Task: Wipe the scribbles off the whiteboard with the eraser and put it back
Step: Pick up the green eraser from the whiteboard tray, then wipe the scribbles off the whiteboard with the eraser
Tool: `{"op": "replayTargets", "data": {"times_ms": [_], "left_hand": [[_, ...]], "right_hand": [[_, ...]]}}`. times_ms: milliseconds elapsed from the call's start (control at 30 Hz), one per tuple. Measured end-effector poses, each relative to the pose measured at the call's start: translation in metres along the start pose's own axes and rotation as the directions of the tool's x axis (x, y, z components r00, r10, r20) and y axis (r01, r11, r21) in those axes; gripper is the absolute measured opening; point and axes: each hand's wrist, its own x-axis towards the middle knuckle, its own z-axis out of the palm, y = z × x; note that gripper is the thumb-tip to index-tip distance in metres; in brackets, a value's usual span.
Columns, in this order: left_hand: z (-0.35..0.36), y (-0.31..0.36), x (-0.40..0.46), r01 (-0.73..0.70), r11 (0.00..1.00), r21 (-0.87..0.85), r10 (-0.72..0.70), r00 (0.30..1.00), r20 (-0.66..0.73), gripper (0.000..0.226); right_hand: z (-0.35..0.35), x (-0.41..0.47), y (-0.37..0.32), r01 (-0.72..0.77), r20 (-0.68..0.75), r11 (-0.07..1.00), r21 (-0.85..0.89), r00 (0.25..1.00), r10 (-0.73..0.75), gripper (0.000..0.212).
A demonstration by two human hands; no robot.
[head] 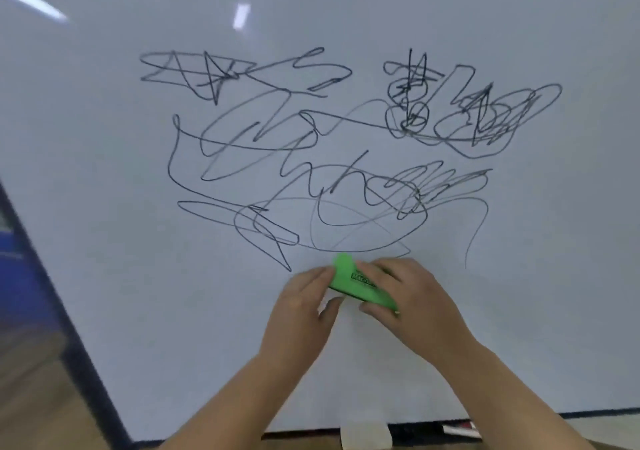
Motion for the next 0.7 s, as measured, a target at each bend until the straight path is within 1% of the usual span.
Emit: {"op": "replayTargets", "data": {"times_ms": [67, 133, 233, 333, 533, 600, 700], "left_hand": [[-0.036, -0.004, 0.022, -0.034, 0.999, 0.035, 0.037, 0.997, -0.068, 0.044], [-0.06, -0.007, 0.039, -0.071, 0.996, 0.058, 0.077, 0.991, -0.109, 0.042], [-0.098, -0.014, 0.056, -0.125, 0.989, 0.081, 0.137, 0.979, -0.154, 0.041], [-0.122, -0.022, 0.063, -0.125, 0.989, 0.08, 0.139, 0.97, -0.199, 0.044], [-0.156, -0.043, 0.074, -0.169, 0.983, 0.076, 0.181, 0.961, -0.21, 0.044], [-0.169, -0.055, 0.081, -0.163, 0.98, 0.115, 0.189, 0.946, -0.265, 0.039], [-0.193, -0.078, 0.097, -0.125, 0.972, 0.2, 0.195, 0.903, -0.382, 0.032]], "right_hand": [[-0.013, 0.032, -0.02, 0.059, -0.097, 0.998, -0.019, 0.993, -0.06, 0.057], [-0.018, 0.056, -0.034, 0.089, -0.17, 0.996, -0.029, 0.981, -0.093, 0.051], [-0.023, 0.089, -0.061, 0.151, -0.243, 0.988, -0.001, 0.959, -0.147, 0.049], [-0.02, 0.114, -0.079, 0.207, -0.277, 0.978, 0.011, 0.941, -0.196, 0.05], [-0.016, 0.153, -0.104, 0.2, -0.352, 0.978, -0.057, 0.913, -0.207, 0.049], [-0.017, 0.168, -0.106, 0.206, -0.398, 0.976, -0.064, 0.892, -0.215, 0.048], [-0.024, 0.204, -0.104, 0.195, -0.49, 0.979, -0.053, 0.849, -0.196, 0.044]]}}
